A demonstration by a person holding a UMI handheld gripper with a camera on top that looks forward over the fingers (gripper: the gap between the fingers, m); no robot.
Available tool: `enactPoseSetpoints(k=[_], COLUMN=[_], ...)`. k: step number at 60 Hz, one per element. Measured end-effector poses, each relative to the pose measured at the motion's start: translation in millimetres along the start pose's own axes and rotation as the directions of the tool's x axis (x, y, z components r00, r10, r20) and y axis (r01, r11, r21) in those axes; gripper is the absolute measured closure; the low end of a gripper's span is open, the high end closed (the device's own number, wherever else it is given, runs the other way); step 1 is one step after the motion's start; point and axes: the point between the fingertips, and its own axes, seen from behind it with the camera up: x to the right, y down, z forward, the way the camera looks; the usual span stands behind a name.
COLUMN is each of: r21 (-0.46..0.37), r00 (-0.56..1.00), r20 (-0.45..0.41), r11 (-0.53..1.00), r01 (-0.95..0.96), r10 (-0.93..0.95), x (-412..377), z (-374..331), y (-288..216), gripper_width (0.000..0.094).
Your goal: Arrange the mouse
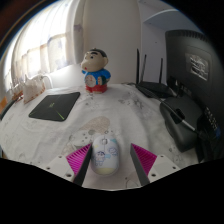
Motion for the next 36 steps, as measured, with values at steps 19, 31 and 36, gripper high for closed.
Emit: enactPoseSetpoints(k=[19,31,36], r21=[0.007,0.010,0.015], r00=[1.000,0.999,0.999], r20=[-0.019,-0.037,-0.035], r11=[1.000,1.000,1.000], r01=[0.006,0.015,0.001], r10=[-0.006,-0.014,-0.001], x=[4.0,12.5,10.5], z=[3.0,-3.9,-13.2], y=[-3.0,-17.3,-39.2], gripper_width=[0.0450,0.0516,0.0535])
